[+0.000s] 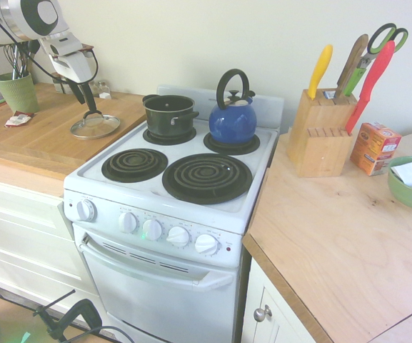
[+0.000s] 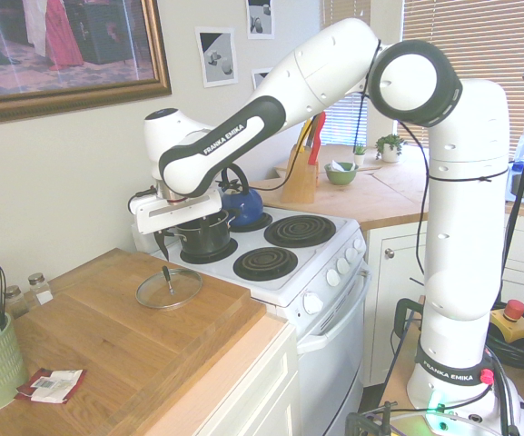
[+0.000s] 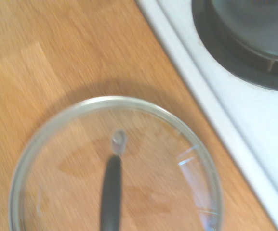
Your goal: Cover the lid of the pot
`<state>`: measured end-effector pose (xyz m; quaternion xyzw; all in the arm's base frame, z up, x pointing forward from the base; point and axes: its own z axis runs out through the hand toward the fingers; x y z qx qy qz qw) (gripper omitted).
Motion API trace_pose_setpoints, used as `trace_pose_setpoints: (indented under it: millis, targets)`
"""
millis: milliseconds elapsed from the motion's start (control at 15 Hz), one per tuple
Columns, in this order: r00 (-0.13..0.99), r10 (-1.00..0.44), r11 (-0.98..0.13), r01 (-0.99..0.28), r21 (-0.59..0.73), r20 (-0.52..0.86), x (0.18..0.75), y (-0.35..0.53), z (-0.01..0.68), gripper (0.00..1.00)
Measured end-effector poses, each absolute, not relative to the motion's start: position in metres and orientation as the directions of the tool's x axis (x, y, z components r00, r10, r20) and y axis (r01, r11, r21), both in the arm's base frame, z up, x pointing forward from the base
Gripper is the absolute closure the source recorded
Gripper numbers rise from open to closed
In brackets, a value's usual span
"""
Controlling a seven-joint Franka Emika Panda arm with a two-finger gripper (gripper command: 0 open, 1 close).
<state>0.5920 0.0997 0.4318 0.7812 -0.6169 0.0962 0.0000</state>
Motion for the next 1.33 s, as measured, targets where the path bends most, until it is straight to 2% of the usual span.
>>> trace_pose_setpoints:
  millis: [467, 533, 1333]
  targets:
    - [0.223, -0.966, -0.236, -0.967, -0.093, 0.135, 0.628, 0.108, 0.391, 0.0]
    - [0.22, -0.967, -0.232, -0.968, -0.092, 0.13, 0.631, 0.108, 0.389, 1.0]
    - [0.229, -0.97, -0.235, -0.969, -0.071, 0.082, 0.635, 0.122, 0.371, 1.0]
